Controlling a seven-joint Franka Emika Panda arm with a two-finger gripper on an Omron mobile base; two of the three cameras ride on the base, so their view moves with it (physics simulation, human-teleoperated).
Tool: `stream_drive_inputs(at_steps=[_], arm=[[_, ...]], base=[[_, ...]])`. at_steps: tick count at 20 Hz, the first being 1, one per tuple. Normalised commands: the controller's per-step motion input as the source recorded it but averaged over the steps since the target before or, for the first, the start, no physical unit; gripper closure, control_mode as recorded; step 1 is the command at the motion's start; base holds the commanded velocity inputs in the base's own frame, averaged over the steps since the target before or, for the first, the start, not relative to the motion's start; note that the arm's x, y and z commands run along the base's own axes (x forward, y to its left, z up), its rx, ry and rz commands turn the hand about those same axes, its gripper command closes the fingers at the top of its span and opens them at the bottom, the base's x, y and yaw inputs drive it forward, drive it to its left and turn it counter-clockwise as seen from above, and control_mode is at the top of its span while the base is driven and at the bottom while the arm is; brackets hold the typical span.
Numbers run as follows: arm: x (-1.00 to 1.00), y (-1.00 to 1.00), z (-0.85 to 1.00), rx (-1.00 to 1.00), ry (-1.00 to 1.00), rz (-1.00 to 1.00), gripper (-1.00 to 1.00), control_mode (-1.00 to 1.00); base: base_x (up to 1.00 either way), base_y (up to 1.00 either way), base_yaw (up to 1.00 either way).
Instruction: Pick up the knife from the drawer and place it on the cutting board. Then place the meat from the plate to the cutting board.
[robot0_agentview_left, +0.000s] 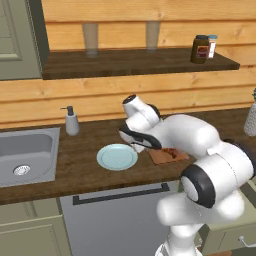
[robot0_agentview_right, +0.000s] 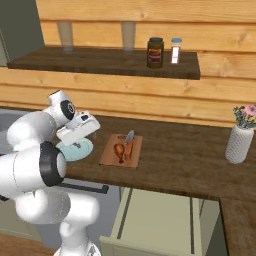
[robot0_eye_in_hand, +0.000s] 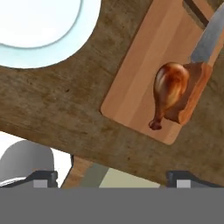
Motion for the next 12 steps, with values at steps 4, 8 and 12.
stream_drive_inputs(at_steps=[4, 8, 12], arm=[[-0.95, 0.83, 0.39, -0.32, -0.16, 0.18, -1.00, -1.00], [-0.91, 0.23, 0.22, -0.27, -0.23, 0.30, -1.00, -1.00], [-0.55, -0.08, 0.10, -0.15, -0.17, 0.30, -1.00, -1.00]], base=[[0.00, 0.00, 0.00], [0.00, 0.00, 0.00], [0.00, 0.00, 0.00]])
